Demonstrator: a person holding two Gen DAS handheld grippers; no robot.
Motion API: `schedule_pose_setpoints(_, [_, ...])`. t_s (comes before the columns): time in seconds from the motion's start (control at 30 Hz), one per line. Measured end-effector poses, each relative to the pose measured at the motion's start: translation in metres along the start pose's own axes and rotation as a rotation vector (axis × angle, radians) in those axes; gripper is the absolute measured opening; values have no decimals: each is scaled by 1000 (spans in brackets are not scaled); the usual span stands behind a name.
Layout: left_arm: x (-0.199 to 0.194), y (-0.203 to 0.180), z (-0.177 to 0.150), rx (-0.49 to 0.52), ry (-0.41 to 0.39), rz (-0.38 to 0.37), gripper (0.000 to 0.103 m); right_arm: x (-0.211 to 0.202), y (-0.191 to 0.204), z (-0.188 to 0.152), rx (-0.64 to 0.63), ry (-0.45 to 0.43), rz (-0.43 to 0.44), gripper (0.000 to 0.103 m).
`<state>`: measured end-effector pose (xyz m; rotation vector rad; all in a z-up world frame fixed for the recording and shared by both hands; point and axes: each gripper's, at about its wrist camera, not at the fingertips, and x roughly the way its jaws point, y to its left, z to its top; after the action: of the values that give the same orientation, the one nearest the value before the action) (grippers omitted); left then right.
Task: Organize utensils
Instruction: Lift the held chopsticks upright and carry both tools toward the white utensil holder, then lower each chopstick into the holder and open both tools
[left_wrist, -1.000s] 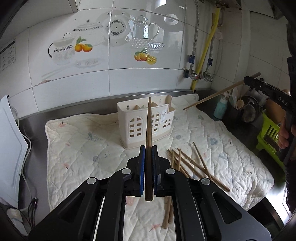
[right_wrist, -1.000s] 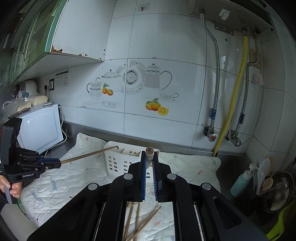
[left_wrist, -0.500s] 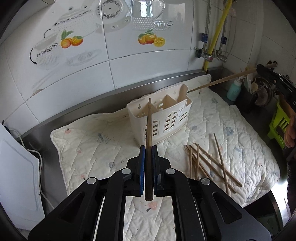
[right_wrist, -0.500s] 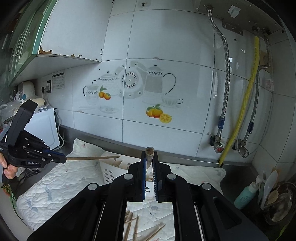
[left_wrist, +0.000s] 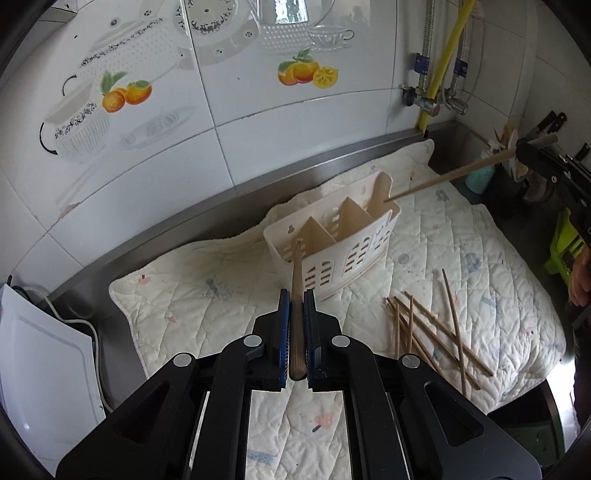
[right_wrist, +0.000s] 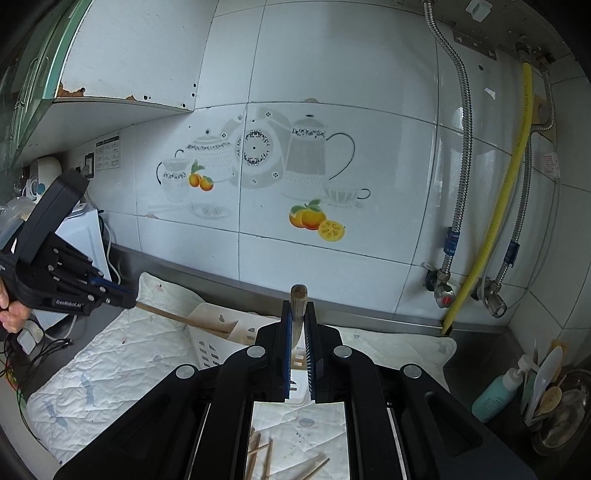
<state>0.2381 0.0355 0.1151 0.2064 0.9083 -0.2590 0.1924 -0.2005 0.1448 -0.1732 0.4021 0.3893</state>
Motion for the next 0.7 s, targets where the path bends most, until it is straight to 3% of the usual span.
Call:
schedule_pose_setpoints(0.13, [5, -1, 12, -16, -41, 19, 6, 11, -3, 4, 12, 21, 9, 6])
schedule_pose_setpoints(0.53, [26, 10, 32, -121, -135, -26, 7, 71, -8, -1, 54, 119, 25, 7])
schedule_pose_setpoints(0.7, [16, 14, 29, -140, -187, -52, 11, 76, -7, -4, 47, 122, 9, 26])
